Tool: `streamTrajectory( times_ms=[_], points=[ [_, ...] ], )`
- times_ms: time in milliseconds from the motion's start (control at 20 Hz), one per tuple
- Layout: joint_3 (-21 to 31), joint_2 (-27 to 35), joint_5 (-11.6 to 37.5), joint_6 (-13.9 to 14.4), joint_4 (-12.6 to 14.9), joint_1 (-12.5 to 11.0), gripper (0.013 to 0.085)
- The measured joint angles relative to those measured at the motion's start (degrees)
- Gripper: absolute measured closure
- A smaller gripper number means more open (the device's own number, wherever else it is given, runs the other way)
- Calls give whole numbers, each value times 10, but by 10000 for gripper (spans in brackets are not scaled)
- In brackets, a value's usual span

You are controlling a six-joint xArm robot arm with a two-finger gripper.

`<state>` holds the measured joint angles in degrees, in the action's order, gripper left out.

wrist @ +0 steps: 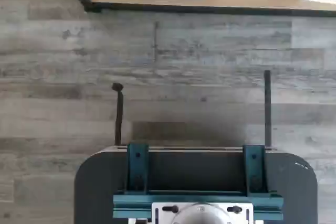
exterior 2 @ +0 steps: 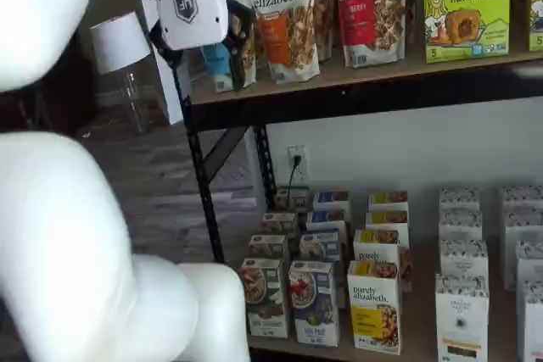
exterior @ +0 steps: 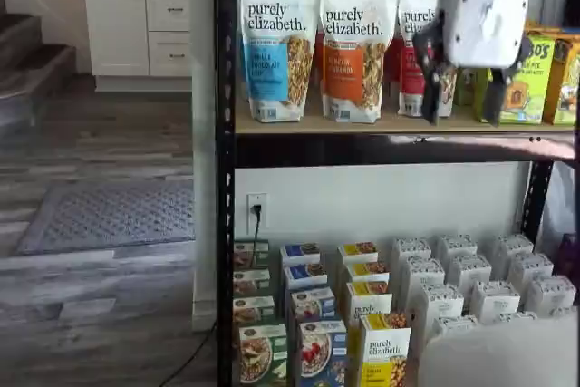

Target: Pick up the blue and white box that is on the bottom shelf, the second box from the left

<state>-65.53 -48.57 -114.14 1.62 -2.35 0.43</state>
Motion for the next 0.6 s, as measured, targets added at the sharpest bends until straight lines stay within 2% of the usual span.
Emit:
streamTrajectory(
  times_ms=[50,100,350,600],
  points=[
    [-22,8,1,-1,-34,-17,130],
    [-29,12,-1,1,-39,-16,130],
    [-149,79,-51,56,-46,34,130],
    [-223,122,-81,94,-46,69,130]
  ],
)
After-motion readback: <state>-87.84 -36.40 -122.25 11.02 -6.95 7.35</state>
